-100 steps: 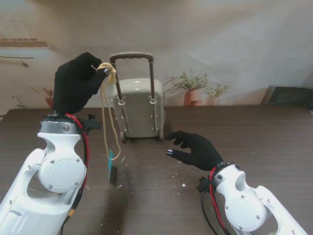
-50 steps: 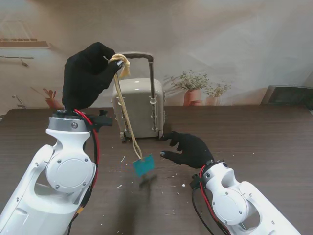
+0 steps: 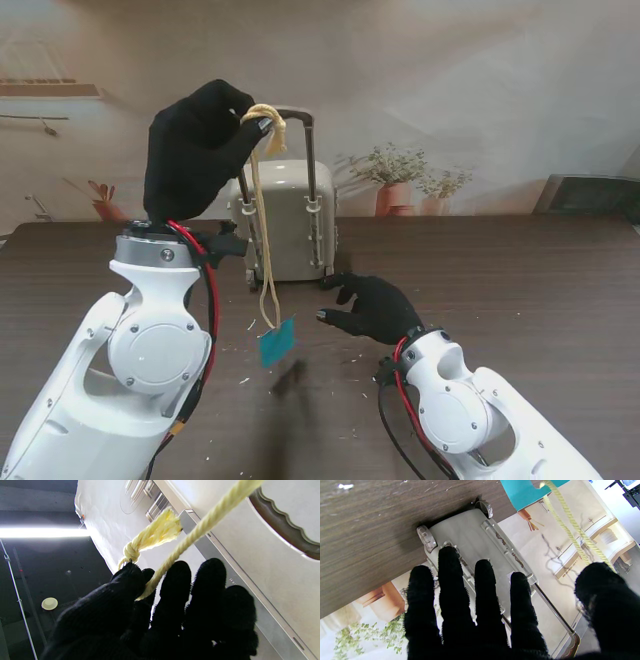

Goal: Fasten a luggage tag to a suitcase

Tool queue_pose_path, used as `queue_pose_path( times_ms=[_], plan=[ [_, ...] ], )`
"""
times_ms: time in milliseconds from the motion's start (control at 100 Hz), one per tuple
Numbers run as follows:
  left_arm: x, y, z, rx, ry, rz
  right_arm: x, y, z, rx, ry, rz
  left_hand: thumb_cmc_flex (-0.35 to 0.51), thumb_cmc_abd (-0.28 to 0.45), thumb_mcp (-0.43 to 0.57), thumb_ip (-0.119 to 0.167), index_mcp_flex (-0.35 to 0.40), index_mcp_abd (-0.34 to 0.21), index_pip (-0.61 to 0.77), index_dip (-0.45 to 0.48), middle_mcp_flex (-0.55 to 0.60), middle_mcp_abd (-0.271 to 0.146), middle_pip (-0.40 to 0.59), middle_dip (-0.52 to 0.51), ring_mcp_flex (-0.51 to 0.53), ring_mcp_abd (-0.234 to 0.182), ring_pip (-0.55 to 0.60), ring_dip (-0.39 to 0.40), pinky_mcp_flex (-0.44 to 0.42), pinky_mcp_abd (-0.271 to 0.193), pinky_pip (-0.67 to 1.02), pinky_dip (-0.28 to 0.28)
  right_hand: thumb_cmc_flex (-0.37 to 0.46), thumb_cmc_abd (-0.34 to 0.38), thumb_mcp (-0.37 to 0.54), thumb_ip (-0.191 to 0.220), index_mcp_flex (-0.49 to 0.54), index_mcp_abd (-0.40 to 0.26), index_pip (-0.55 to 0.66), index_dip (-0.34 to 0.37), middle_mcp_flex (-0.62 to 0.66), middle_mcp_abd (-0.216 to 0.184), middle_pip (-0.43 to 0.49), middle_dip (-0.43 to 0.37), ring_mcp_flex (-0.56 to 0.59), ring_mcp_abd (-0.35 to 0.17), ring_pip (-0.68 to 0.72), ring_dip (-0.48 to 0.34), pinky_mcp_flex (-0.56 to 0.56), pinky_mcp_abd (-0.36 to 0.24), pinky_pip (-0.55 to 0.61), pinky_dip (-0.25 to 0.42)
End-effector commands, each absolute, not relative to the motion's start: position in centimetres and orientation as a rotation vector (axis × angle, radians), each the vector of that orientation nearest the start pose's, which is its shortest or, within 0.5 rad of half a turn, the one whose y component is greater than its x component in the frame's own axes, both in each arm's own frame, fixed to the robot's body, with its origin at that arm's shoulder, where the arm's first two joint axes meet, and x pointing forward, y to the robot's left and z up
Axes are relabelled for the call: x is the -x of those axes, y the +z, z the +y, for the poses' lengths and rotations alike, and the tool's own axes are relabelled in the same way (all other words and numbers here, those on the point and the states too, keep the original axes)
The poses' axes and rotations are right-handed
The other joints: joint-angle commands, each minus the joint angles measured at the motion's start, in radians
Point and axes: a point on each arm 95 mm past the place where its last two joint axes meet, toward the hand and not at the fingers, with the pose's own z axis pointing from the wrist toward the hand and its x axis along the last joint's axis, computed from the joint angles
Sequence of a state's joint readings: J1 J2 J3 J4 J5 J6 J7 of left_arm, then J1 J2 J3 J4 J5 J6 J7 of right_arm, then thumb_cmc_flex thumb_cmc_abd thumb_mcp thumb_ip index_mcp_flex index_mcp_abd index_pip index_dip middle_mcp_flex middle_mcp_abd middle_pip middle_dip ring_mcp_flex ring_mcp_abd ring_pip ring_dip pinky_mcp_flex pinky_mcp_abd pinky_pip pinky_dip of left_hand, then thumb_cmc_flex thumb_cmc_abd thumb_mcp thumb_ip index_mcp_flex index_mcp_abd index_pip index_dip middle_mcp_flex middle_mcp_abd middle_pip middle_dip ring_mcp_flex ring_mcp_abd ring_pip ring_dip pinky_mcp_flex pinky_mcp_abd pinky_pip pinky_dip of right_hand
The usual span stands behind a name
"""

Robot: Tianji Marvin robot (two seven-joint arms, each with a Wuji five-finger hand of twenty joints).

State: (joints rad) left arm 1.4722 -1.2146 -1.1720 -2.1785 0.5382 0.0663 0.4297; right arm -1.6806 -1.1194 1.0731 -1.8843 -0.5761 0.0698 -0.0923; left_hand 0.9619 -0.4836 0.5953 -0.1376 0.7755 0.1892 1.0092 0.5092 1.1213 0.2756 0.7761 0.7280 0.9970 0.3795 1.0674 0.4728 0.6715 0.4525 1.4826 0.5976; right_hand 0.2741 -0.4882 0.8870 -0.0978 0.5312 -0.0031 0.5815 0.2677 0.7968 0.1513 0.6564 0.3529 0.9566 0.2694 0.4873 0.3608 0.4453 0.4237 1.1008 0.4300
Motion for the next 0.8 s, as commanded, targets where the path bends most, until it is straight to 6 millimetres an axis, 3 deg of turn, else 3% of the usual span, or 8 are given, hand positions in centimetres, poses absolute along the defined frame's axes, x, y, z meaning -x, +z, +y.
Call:
queue_pose_path(
  times_ms=[0, 570, 790],
  plan=[
    [-34.0, -5.4, -7.6, 0.917, -2.46, 0.45, -34.1, -28.4, 9.4, 1.906, -2.41, -1.57, 0.046, 0.009, -0.023, 0.015, 0.017, 0.002, -0.005, -0.022, 0.006, 0.028, -0.006, -0.002, 0.019, 0.053, 0.001, -0.001, 0.013, -0.021, 0.025, 0.017, 0.024, -0.018, 0.036, -0.036, -0.021, -0.004, 0.014, 0.009, 0.032, -0.014, 0.026, 0.022, 0.033, 0.004, 0.024, 0.019, 0.008, 0.024, 0.031, 0.018],
    [-34.0, -5.7, -8.2, 0.939, -2.48, 0.451, -34.3, -28.9, 12.9, 1.867, -2.273, -1.503, 0.052, 0.013, -0.042, 0.021, 0.019, 0.004, -0.01, -0.034, 0.005, 0.029, -0.007, -0.003, 0.017, 0.054, 0.003, 0.0, 0.014, -0.02, 0.026, 0.017, 0.041, -0.042, 0.065, -0.045, 0.055, -0.059, 0.038, 0.019, 0.069, -0.029, 0.164, 0.137, 0.061, -0.006, 0.197, 0.073, 0.053, 0.027, 0.142, 0.087],
    [-34.4, -5.9, -8.5, 0.947, -2.478, 0.458, -33.5, -29.1, 13.7, 1.846, -2.22, -1.502, 0.055, 0.014, -0.049, 0.023, 0.019, 0.005, -0.011, -0.038, 0.005, 0.028, -0.007, -0.004, 0.017, 0.054, 0.004, 0.0, 0.014, -0.021, 0.027, 0.017, 0.061, -0.056, 0.113, -0.052, 0.155, -0.097, 0.069, 0.058, 0.089, -0.042, 0.265, 0.228, 0.073, -0.022, 0.312, 0.106, 0.086, 0.024, 0.218, 0.144]
  ],
)
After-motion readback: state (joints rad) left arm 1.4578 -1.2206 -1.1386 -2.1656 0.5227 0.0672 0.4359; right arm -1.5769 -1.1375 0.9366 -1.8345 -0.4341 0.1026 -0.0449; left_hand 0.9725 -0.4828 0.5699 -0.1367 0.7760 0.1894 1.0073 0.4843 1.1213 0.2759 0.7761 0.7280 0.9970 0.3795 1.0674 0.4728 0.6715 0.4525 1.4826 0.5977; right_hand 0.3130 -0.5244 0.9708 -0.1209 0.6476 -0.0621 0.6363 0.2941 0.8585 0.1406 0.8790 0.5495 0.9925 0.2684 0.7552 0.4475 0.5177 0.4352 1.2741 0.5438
